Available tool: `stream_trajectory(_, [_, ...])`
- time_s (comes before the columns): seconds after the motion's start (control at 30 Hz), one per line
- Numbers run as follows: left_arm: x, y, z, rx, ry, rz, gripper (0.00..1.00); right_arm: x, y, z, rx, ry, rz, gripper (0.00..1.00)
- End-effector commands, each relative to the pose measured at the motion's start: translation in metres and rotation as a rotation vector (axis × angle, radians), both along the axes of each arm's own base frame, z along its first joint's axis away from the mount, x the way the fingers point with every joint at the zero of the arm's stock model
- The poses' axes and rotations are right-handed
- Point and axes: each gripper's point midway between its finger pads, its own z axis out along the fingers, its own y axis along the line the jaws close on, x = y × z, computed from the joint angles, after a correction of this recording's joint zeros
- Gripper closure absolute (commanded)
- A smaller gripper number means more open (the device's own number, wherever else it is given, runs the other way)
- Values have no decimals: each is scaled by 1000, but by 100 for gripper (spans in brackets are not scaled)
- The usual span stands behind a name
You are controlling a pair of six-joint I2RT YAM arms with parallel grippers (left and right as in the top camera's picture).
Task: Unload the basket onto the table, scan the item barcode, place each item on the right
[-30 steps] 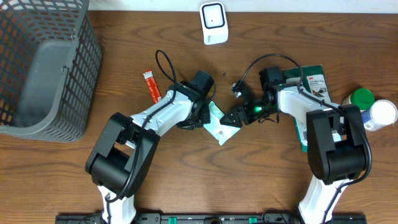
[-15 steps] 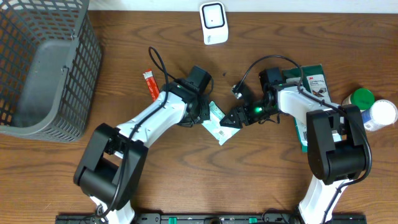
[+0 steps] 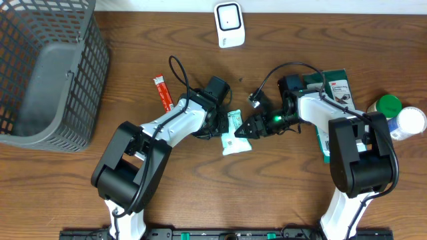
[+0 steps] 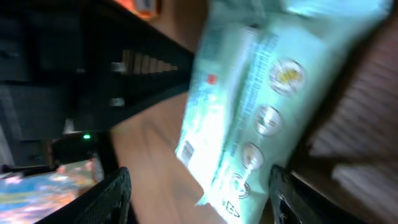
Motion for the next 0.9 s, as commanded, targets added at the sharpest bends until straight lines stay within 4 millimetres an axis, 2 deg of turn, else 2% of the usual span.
stream_trajectory(0.0, [-12,12,-33,67,65,-4,92,-9,13,11,115,46,17,35])
stream_trajectory(0.1, [-9,12,-33,62,54,-7,92,-6,10,6,89,28,15,36])
stream_trajectory(0.23, [3,15,-27,72,11,-30,92,2,2,-9,-13,-6,-4,35])
stream_trajectory(0.4, [19,18,1,41,-46,-9,92,16,-18,-35,-216,2,-99,34])
stream_trajectory(0.57, [28,18,23,10,-102,6,92,32,-18,-38,-235,-20,-165,34])
stream_trajectory(0.73, [20,15,15,12,-75,-10,92,38,-17,-38,-229,-15,-199,33])
stream_trajectory(0.87, [10,7,2,-14,-35,-31,92,29,-12,-41,-234,-3,-180,33])
